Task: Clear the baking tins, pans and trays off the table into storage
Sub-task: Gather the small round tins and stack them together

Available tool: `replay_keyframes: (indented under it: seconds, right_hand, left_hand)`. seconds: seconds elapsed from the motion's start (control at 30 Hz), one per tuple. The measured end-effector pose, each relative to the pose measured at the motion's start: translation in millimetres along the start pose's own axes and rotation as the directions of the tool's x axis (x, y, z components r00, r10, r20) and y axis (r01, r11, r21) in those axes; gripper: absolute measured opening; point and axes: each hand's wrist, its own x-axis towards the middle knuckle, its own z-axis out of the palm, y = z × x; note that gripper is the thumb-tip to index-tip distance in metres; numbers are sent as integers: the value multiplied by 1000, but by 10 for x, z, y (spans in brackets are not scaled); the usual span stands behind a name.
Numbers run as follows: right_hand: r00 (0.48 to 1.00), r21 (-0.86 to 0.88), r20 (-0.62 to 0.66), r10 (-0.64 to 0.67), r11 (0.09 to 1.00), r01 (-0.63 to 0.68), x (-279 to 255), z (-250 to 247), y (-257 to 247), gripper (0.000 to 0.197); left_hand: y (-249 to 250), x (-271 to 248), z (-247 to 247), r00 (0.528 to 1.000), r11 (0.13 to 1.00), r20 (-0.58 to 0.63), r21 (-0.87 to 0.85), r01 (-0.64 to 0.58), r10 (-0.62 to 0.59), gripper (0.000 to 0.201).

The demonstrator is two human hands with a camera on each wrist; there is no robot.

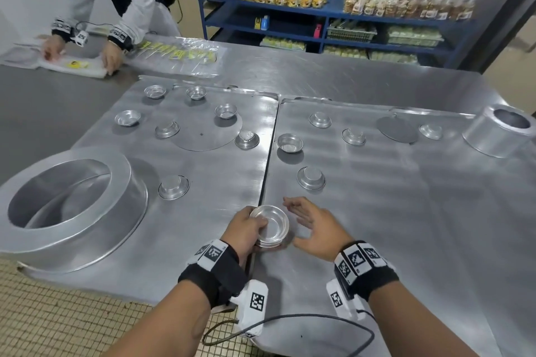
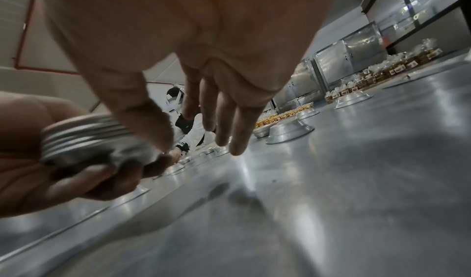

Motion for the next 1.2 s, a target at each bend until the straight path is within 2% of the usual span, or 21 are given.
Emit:
replay_keyframes:
  seconds: [0.13, 0.27, 0.4, 0.53, 0.6, 0.67, 0.83, 0.93, 1.03, 1.13, 1.2]
  right_hand:
    - [990, -369, -129, 52, 925, -97, 377, -256, 213, 48]
    - [966, -548, -260, 17, 821, -162, 752, -478, 298, 41]
    - [941, -604, -335, 53, 754, -258, 1045, -649, 333, 46]
    - [936, -674, -296, 190, 653, -346, 1233, -776, 369, 69]
    - [938, -699, -268, 221, 625, -347, 1277, -803, 409, 70]
    - [943, -698, -256, 213, 634, -333, 1286, -794, 416, 65]
    - [931, -612, -281, 231, 704, -360, 1291, -740, 346, 45]
    - [928, -592, -305, 213, 721, -360, 1248, -686, 305, 49]
    - [935, -603, -326, 142, 730, -321, 1199, -613, 253, 53]
    - [931, -498, -353, 94, 824, -272, 1173, -522, 181, 57]
    - [926, -435, -373, 65, 869, -236, 1150, -429, 102, 62]
  left_hand:
    - [48, 87, -8, 999, 1000, -36, -31, 4, -5, 19]
    - [132, 172, -42, 998, 999, -60, -35, 3, -5, 20]
    - [135, 352, -92, 996, 996, -80, -84, 17, -24, 31]
    - [186, 415, -119, 995, 994, -83, -96, 53, -61, 25]
    - [172, 466, -131, 990, 990, -107, -120, 74, -87, 23]
    - [142, 521, -138, 986, 990, -144, -120, 70, -87, 28]
    - [105, 518, -111, 984, 985, -162, -165, 51, -78, 18]
    - [66, 532, -132, 984, 980, -158, -191, 48, -79, 18]
    - [-26, 635, -218, 979, 984, -195, -174, 30, -65, 18]
    - [-278, 940, -379, 983, 990, -178, -136, 30, -54, 27]
    - [-277, 975, -453, 989, 994, -143, -106, 31, -46, 29]
